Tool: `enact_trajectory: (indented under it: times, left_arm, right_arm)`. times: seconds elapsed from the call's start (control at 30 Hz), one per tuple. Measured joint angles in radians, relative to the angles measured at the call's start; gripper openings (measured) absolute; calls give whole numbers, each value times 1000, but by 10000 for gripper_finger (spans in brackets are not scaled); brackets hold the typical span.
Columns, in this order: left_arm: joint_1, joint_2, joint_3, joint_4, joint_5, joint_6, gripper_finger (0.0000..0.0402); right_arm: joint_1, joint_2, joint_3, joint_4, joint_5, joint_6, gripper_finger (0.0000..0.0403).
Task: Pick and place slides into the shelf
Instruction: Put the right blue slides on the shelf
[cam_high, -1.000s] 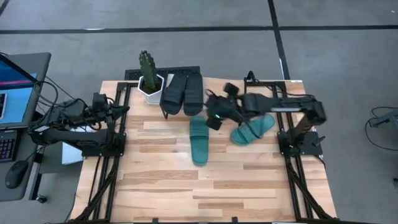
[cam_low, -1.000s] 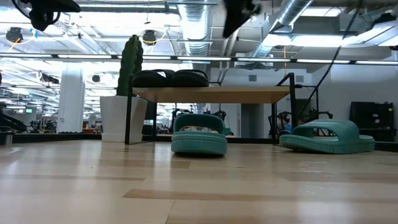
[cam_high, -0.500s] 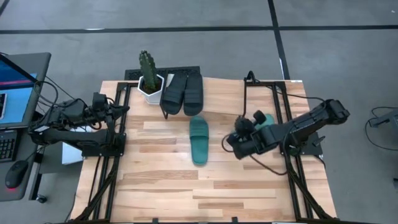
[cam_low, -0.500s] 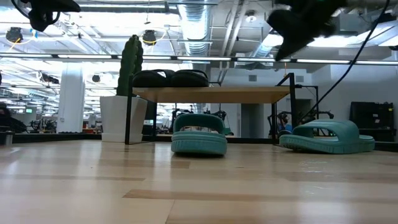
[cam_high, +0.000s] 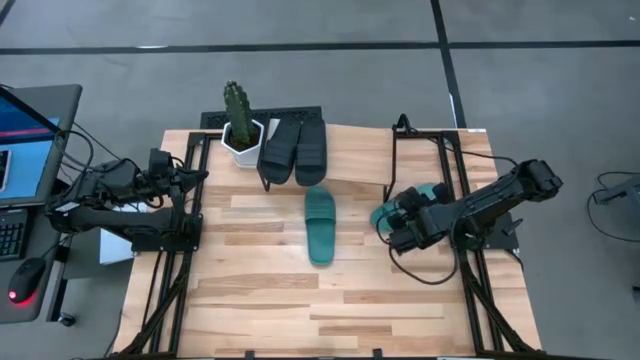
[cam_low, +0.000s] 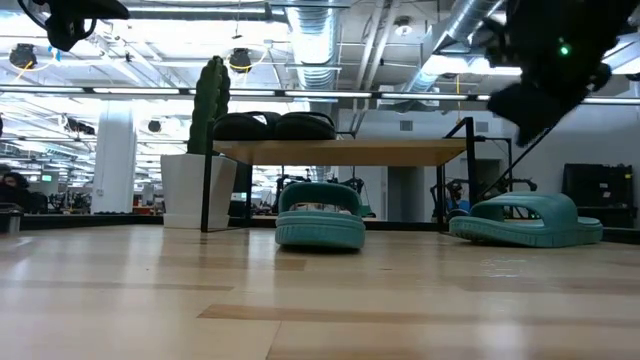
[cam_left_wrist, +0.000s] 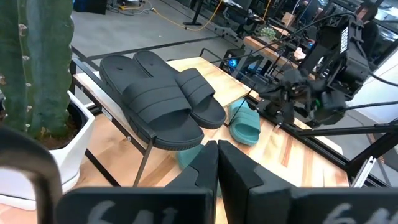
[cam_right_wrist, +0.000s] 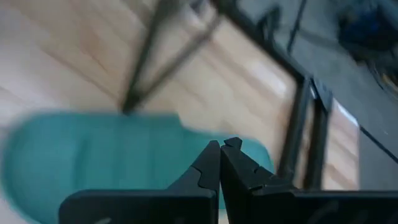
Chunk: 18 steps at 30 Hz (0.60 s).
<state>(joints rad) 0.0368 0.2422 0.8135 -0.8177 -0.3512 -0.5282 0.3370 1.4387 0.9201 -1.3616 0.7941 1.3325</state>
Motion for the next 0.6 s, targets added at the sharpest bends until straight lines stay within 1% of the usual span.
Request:
enact_trajectory:
  times: [0.13, 0.2, 0.6]
  left_arm:
    - [0, 0, 0, 0, 0, 0, 0]
    - [0, 0, 0, 0, 0, 0, 0]
    - [0, 0, 0, 0, 0, 0, 0]
  right_arm:
    - [-36, 0, -34, -41, -120, 11, 0]
    - [-52, 1, -49, -50, -151, 9, 0]
    - [-153, 1, -159, -86, -170, -5, 0]
